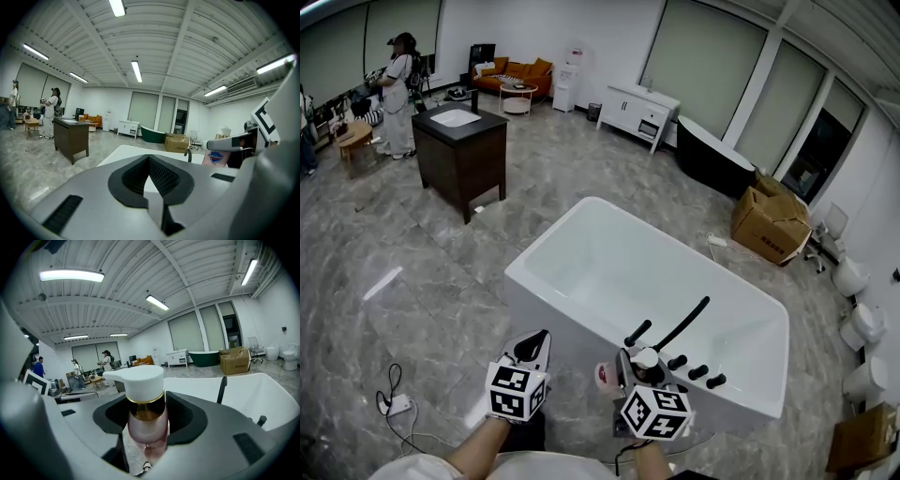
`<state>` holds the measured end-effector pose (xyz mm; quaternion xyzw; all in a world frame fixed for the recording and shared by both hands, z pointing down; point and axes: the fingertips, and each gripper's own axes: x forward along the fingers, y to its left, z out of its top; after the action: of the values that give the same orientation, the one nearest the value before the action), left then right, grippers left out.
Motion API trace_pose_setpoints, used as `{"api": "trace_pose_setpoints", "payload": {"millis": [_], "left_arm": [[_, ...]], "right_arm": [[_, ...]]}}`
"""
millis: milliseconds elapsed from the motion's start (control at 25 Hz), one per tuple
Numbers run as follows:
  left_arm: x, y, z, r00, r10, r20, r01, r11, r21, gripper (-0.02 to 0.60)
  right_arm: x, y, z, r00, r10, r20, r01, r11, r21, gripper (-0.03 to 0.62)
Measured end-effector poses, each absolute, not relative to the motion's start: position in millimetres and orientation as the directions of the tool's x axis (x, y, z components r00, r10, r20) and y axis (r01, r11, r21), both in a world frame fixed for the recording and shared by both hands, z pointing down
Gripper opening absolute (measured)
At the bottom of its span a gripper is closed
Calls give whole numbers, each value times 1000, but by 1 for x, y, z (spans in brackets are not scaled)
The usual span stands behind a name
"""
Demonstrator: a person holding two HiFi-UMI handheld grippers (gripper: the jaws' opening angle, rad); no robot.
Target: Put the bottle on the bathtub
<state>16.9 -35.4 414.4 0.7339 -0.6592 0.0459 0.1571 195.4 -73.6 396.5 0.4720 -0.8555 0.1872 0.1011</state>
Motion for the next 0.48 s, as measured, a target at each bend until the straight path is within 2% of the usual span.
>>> {"api": "trace_pose_setpoints", "payload": {"millis": [480], "left_arm": [[-19,-111,420,144,-946,291,-978,-92,185,3]], "right_arm": [[163,-142,403,-517,-770,375,-856,462,-233,225]]}}
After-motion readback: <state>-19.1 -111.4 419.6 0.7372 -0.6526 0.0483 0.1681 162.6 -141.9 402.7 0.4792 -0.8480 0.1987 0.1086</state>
